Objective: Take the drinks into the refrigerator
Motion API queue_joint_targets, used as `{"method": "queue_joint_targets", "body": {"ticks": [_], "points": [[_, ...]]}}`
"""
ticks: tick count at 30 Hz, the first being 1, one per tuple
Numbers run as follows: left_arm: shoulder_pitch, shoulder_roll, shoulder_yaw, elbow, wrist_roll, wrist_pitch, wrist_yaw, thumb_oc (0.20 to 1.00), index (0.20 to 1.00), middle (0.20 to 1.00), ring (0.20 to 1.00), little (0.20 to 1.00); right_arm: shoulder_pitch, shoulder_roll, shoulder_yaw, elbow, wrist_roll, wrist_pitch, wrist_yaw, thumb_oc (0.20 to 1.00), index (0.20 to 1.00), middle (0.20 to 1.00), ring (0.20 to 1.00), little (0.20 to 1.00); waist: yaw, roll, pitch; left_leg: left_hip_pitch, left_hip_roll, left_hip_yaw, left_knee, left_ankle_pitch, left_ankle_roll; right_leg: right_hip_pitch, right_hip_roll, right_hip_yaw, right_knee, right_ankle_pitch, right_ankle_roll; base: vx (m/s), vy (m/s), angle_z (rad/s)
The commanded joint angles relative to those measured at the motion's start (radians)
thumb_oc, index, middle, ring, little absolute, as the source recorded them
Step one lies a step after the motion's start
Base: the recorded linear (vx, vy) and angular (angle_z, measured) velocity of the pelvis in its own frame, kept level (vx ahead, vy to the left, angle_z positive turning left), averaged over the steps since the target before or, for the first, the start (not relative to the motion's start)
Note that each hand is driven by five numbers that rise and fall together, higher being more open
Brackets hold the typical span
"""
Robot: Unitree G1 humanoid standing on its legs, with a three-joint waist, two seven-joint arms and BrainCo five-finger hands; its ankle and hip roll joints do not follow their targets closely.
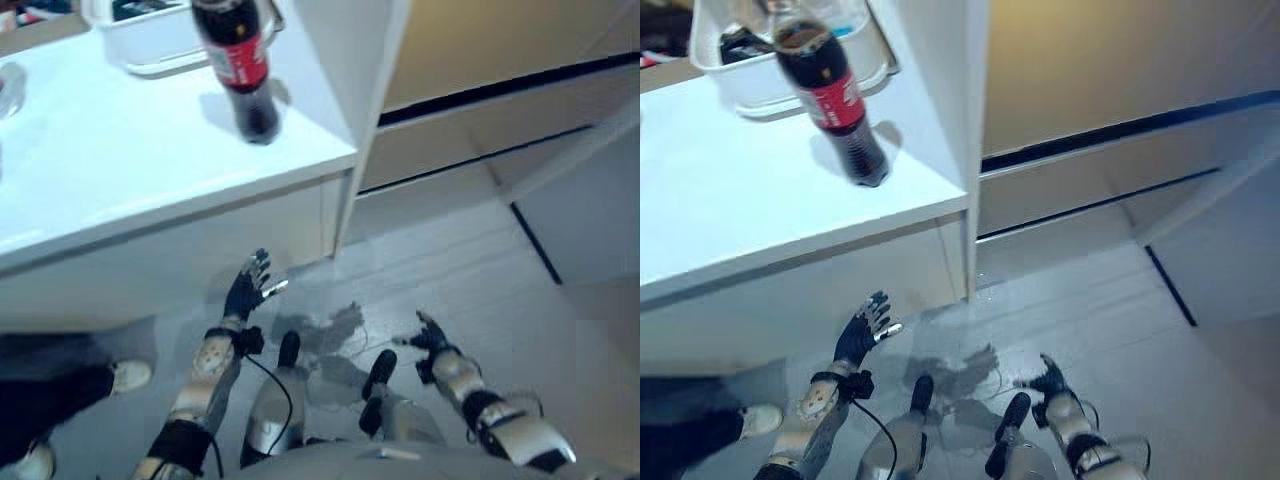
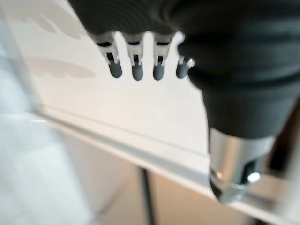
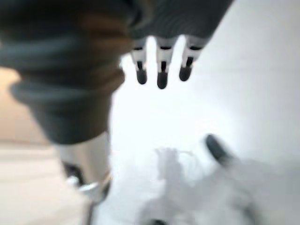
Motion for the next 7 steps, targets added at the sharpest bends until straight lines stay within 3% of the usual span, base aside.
{"method": "queue_joint_targets", "body": {"ticks": [1, 2, 4, 6, 7], "points": [[-0.021, -0.067, 0.014, 0.175, 0.145, 0.016, 0.063, 1.000, 1.000, 1.000, 1.000, 1.000, 0.022, 0.005, -0.013, 0.050, 0.041, 0.016, 0.006, 1.000, 1.000, 1.000, 1.000, 1.000, -0.002, 0.011, -0.089, 0.038, -0.076, 0.044, -0.014, -0.083, 0.092, -0.007, -0.005, 0.019, 0.130, -0.081, 0.017, 0.09, 0.046, -0.29], [-0.023, -0.068, 0.014, 0.177, 0.146, 0.015, 0.064, 1.000, 1.000, 1.000, 1.000, 1.000, 0.021, 0.005, -0.014, 0.050, 0.041, 0.016, 0.006, 1.000, 1.000, 1.000, 1.000, 1.000, -0.003, 0.010, -0.090, 0.034, -0.077, 0.043, -0.015, -0.079, 0.092, -0.009, -0.006, 0.018, 0.128, -0.078, 0.017, 0.10, 0.032, -0.26], [-0.058, -0.110, 0.063, 0.429, 0.163, 0.054, 0.090, 1.000, 1.000, 1.000, 1.000, 1.000, 0.083, 0.008, -0.028, 0.048, 0.053, 0.009, 0.003, 1.000, 1.000, 1.000, 1.000, 1.000, -0.036, 0.013, -0.120, 0.065, -0.076, 0.058, -0.021, -0.088, 0.089, 0.016, 0.001, 0.030, 0.117, -0.084, 0.015, 0.08, 0.021, -0.06], [-0.068, -0.118, 0.075, 0.484, 0.170, 0.063, 0.097, 1.000, 1.000, 1.000, 1.000, 1.000, 0.092, 0.007, -0.030, 0.041, 0.055, 0.007, -0.002, 1.000, 1.000, 1.000, 1.000, 1.000, -0.046, 0.014, -0.129, 0.073, -0.074, 0.062, -0.021, -0.092, 0.088, 0.025, 0.005, 0.034, 0.115, -0.086, 0.014, 0.06, 0.000, -0.15], [-0.084, -0.126, 0.093, 0.612, 0.219, 0.079, 0.084, 1.000, 1.000, 1.000, 1.000, 1.000, 0.101, 0.007, -0.023, 0.032, 0.056, 0.002, -0.006, 1.000, 1.000, 1.000, 1.000, 1.000, -0.060, 0.015, -0.144, 0.087, -0.072, 0.068, -0.021, -0.099, 0.085, 0.037, 0.011, 0.046, 0.109, -0.089, 0.013, 0.11, -0.004, -0.25]]}}
